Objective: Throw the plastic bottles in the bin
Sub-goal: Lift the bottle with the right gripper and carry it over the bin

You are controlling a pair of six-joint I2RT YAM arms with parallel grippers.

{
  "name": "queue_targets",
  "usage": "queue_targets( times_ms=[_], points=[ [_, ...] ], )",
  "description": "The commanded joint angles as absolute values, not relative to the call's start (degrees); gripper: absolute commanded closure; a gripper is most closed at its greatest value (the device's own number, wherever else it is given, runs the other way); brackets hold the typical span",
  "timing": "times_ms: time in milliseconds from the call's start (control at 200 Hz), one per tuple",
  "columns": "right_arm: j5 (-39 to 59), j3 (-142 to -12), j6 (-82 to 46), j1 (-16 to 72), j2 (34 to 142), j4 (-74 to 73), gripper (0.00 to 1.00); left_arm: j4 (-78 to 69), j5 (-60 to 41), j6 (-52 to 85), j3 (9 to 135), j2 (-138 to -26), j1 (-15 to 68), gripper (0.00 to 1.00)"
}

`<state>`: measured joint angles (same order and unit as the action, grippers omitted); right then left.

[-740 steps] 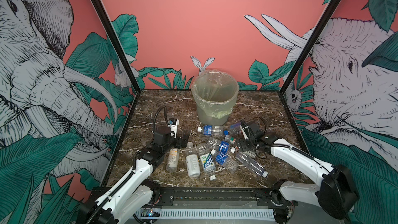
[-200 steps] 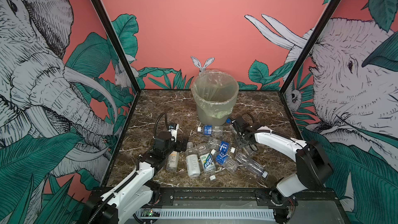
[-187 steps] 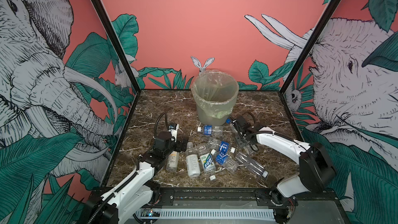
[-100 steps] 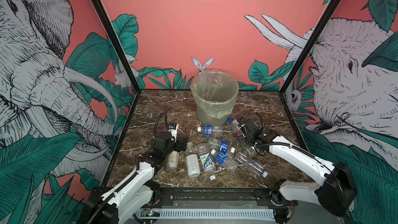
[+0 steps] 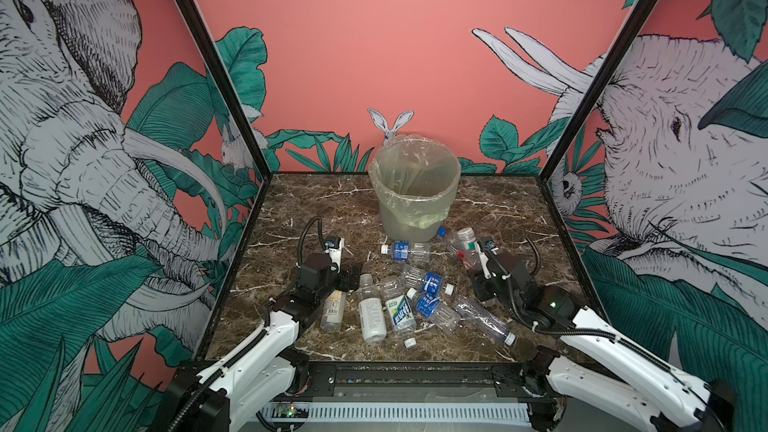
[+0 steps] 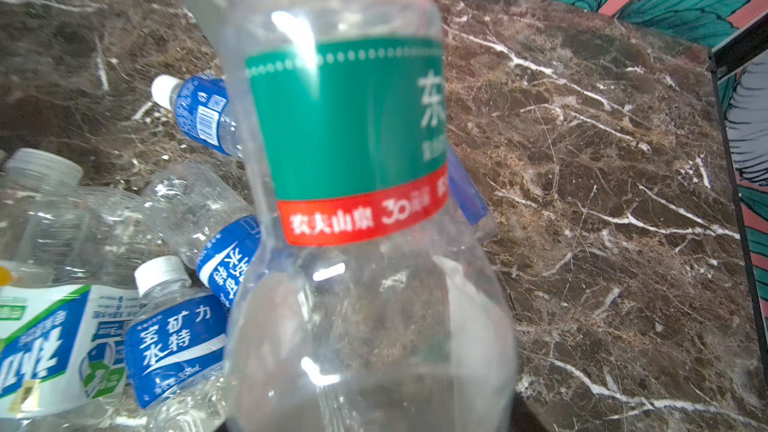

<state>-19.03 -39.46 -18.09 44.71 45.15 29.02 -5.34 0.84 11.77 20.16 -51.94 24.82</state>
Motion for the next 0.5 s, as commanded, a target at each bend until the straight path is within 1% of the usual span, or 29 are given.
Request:
queue_targets(
  times_ms=[0,185,495],
  points=[
    [-21.78,-39.03,-18.94,46.71,40.77,24.31,0.47,-7.34,1.58,11.43,19.05,-51.92,24.87,0.04],
    [-22.61,-40.51,-17.69,49.17,36.77,23.62,0.47,-7.54,2.02,11.43,18.9,-51.86,24.85,0.04],
    [-23.38,-48.4,-13.97,51.15,37.93,21.1,0.47,-6.86,2.83,11.34,18.85,-50.84,24.87,0.05]
  ],
)
